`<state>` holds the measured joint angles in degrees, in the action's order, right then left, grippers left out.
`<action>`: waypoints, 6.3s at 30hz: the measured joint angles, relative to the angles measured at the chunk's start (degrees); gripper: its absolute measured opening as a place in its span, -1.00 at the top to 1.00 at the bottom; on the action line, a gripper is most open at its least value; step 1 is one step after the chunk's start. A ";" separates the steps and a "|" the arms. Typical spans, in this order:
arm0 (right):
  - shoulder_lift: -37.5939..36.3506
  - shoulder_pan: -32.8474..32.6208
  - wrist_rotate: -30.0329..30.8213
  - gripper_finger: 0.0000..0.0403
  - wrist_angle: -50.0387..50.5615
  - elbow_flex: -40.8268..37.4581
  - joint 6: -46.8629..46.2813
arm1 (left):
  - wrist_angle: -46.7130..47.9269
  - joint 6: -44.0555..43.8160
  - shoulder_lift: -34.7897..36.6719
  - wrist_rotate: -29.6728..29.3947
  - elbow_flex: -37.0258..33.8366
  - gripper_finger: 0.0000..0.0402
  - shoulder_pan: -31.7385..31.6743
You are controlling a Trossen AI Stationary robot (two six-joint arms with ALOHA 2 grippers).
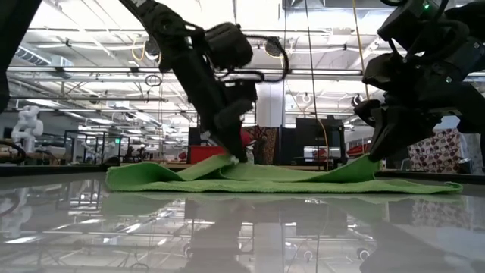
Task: Roll towel
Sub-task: Fold the green towel
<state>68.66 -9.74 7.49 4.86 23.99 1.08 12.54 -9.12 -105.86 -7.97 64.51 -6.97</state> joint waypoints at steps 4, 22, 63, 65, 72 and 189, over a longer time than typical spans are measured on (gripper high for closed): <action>-0.51 0.00 0.09 1.00 0.20 0.02 0.31 | 1.95 1.57 4.61 0.28 0.00 0.98 0.85; -28.13 -1.83 -0.06 1.00 13.40 8.18 0.80 | 21.17 5.61 28.99 -3.59 0.09 0.99 11.97; -17.59 8.84 8.09 1.00 37.67 17.40 9.42 | 23.84 26.21 21.50 -24.50 -9.11 0.99 10.85; -16.85 9.31 10.39 1.00 37.42 17.40 9.31 | 23.91 28.12 21.48 -29.63 -9.11 0.99 10.85; -16.61 12.05 13.42 1.00 37.24 17.40 8.86 | 23.06 36.14 21.54 -35.54 -8.39 0.99 10.44; 11.10 3.32 -16.37 0.66 31.69 12.81 0.94 | 18.34 37.94 5.78 4.53 -8.63 0.62 15.73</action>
<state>79.77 -6.42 -8.88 36.56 36.80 2.02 30.88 28.82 -100.07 -3.44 55.88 8.75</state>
